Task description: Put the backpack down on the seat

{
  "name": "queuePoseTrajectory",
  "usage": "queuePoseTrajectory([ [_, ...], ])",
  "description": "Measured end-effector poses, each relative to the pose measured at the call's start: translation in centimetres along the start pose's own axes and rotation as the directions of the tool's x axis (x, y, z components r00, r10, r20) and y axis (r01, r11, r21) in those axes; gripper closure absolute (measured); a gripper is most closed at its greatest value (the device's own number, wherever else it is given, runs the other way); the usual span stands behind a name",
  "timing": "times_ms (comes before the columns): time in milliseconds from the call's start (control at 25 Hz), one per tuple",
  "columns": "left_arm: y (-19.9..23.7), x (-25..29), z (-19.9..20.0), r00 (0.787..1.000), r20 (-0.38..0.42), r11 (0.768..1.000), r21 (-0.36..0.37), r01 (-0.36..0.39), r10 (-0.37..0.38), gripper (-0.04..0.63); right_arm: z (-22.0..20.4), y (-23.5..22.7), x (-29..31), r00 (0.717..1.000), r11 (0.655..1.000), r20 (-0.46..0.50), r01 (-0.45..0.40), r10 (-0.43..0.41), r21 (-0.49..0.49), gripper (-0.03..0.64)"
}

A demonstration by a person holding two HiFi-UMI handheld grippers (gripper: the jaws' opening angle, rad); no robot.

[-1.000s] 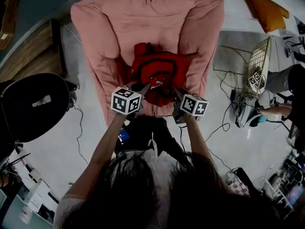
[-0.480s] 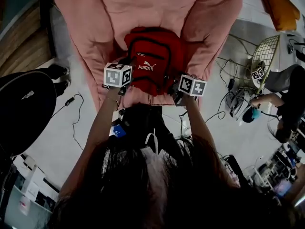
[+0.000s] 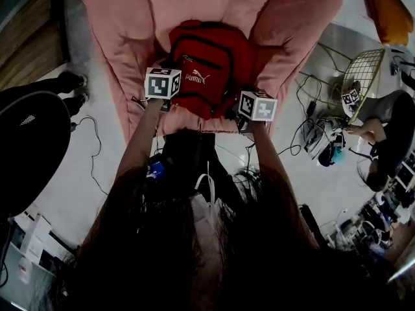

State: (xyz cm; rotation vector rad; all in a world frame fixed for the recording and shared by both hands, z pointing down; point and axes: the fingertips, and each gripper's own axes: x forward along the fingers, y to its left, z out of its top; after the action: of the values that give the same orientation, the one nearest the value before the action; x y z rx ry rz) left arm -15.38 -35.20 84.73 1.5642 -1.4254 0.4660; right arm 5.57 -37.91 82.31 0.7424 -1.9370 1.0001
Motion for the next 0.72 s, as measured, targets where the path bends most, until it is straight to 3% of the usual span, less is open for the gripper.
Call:
queuePoseTrajectory([
  [80, 0.3, -0.7, 0.3, 1.0, 0.028, 1.0, -0.015, 0.003, -0.003, 0.439, -0.2, 0.4, -0.3, 1.0, 1.0, -0.017, -0.011, 0.011, -0.021, 0.448],
  [160, 0.3, -1.6, 0.8, 0.998, 0.061, 0.999, -0.028, 0.02, -0.018, 0.4, 0.1, 0.6, -1.0, 1.0, 1.0, -0.001, -0.015, 0.015, -0.028, 0.402],
  [440, -0.9, -6.9, 2.6, 0.985, 0.167, 0.999, 0.018, 0.042, -0.044, 0.394, 1.2, 2.3, -6.2, 0.987, 0.996, 0.156, -0.029, 0.042, -0.088, 0.399],
  [720, -5.5, -12.6, 3.3, 0.959, 0.26, 0.994, 0.036, 0.102, -0.108, 0.394, 1.2, 6.0, -12.8, 0.934, 0.987, 0.323, -0.132, 0.155, -0.095, 0.4],
])
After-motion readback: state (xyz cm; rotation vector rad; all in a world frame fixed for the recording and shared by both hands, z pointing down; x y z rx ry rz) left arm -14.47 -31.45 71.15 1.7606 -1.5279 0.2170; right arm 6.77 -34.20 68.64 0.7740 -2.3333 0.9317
